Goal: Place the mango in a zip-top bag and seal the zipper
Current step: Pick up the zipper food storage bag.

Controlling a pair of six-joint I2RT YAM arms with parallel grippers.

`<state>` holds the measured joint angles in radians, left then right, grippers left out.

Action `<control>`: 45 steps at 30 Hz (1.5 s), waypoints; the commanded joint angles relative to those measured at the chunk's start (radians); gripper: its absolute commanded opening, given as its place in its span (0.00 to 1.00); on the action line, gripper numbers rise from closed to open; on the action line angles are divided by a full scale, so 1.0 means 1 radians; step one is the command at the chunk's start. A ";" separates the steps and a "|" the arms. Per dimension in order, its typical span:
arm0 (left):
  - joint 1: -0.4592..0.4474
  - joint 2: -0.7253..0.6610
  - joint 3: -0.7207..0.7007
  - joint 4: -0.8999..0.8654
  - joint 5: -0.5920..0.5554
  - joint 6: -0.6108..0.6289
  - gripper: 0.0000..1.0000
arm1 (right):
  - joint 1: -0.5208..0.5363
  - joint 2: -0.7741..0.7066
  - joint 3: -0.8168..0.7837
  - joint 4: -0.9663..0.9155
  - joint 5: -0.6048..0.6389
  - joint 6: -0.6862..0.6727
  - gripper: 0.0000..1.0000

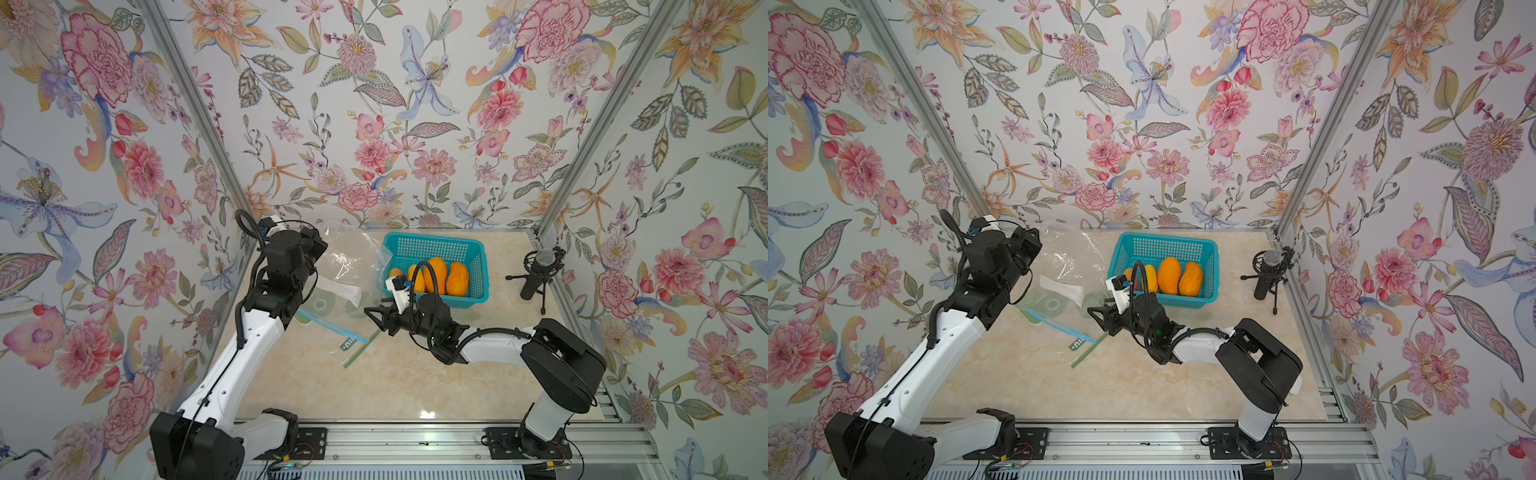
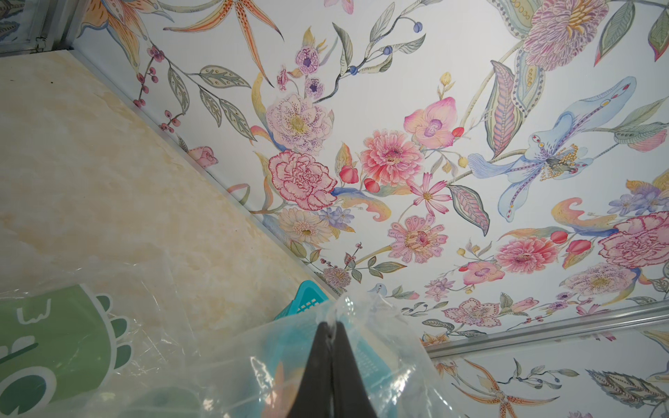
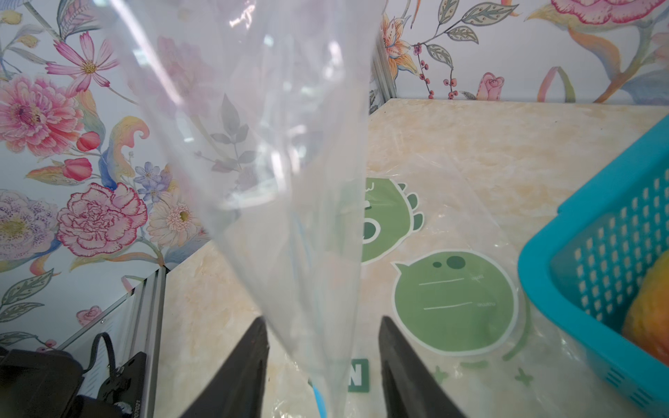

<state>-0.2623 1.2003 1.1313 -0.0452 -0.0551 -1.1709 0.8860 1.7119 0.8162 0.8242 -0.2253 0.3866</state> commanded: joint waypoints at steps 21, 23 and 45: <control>-0.008 -0.272 -0.335 0.182 -0.172 0.397 0.99 | -0.288 -0.206 0.443 -0.977 -0.119 0.152 0.00; -0.009 -0.320 -0.405 0.215 -0.130 0.466 0.99 | -0.320 -0.188 0.494 -1.024 -0.174 0.194 0.00; -0.666 -0.080 -0.742 0.839 -0.196 1.436 0.99 | -0.331 -0.085 0.687 -1.106 -0.258 0.514 0.00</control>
<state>-0.9222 1.0893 0.3557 0.6861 -0.2077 0.1490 0.5411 1.6154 1.4662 -0.2749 -0.4824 0.8585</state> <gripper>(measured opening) 0.990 0.047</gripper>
